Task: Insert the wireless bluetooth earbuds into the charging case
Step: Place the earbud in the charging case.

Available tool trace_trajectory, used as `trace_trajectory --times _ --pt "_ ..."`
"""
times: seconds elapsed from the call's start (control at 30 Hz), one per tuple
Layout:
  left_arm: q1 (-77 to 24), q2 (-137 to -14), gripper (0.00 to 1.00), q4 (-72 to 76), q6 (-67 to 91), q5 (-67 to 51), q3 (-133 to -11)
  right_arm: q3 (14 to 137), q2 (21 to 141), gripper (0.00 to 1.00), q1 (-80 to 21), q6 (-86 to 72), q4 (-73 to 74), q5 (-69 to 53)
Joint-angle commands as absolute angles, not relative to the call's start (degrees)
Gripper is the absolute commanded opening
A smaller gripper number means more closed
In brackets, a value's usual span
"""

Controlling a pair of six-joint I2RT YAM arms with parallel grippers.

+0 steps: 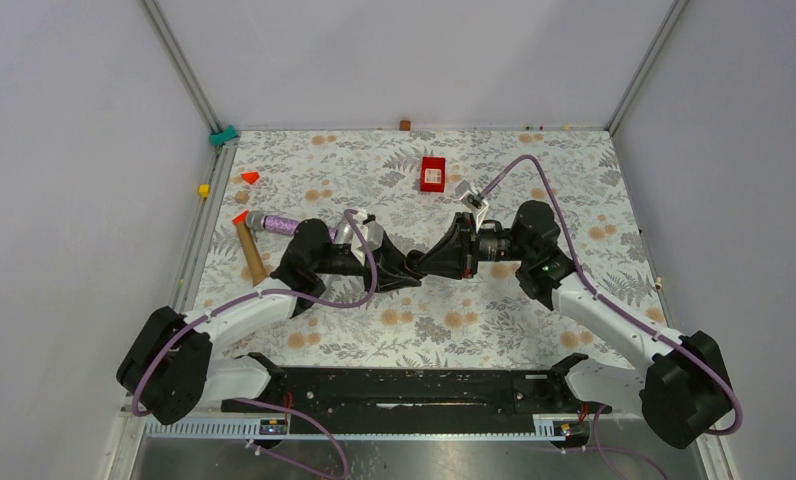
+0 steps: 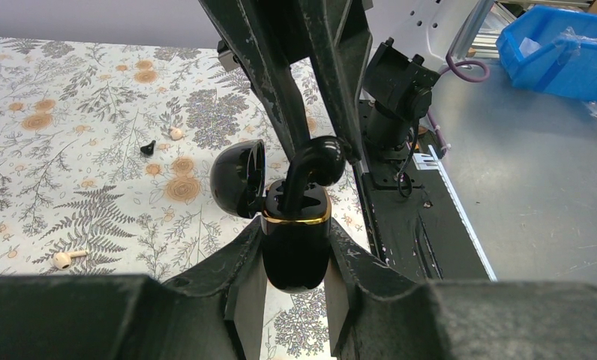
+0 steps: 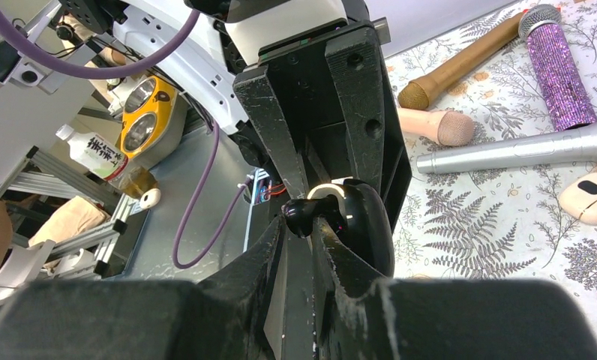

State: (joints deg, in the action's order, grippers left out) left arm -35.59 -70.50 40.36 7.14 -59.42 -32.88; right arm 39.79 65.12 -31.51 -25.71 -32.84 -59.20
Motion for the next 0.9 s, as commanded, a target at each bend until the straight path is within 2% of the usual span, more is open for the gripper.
trace_trajectory --times 0.0,0.4,0.63,0.87 --pt "-35.7 -69.4 0.0 43.6 6.9 -61.6 -35.3 41.3 66.1 0.18 -32.2 -25.6 -34.4 -59.0" --pt "-35.8 -69.2 0.0 45.7 8.5 -63.2 -35.0 41.2 67.1 0.25 -32.2 -27.9 -35.6 -56.6" --pt "-35.8 -69.2 0.0 45.6 8.9 -64.0 -35.2 41.4 66.1 0.38 -32.3 -25.7 -33.4 -56.6" --pt "-35.7 -69.0 0.0 46.2 9.7 -64.4 -35.3 42.0 65.6 0.41 -32.2 -25.3 -31.9 -57.1"
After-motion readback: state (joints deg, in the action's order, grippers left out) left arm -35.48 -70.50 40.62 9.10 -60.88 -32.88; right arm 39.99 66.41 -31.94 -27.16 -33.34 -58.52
